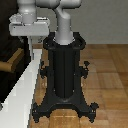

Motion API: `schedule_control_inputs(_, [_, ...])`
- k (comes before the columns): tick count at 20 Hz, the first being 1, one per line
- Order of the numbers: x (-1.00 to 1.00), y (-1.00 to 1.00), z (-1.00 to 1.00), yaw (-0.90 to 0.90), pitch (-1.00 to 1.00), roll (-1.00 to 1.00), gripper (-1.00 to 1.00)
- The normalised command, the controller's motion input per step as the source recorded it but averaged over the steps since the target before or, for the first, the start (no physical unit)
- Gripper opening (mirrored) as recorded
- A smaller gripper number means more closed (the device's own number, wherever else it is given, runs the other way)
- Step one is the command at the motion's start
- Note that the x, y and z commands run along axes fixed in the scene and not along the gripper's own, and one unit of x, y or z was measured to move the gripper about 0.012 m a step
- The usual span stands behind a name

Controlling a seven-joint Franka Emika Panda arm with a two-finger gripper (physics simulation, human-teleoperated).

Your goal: Open the door by pressing down and pulling on the handle.

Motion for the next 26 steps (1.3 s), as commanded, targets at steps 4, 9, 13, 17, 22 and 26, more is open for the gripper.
schedule_control_inputs(4, [0.0,-1.0,0.0,0.0,0.0,0.0,1.0])
schedule_control_inputs(9, [0.0,-0.2,0.0,0.0,0.0,0.0,1.0])
schedule_control_inputs(13, [0.0,-0.5,0.0,0.0,0.0,0.0,1.0])
schedule_control_inputs(17, [0.25,0.0,0.0,0.0,0.0,0.0,1.0])
schedule_control_inputs(22, [0.0,-0.2,-0.2,0.0,0.0,0.0,1.0])
schedule_control_inputs(26, [0.0,-0.75,-0.75,0.0,0.0,0.0,1.0])
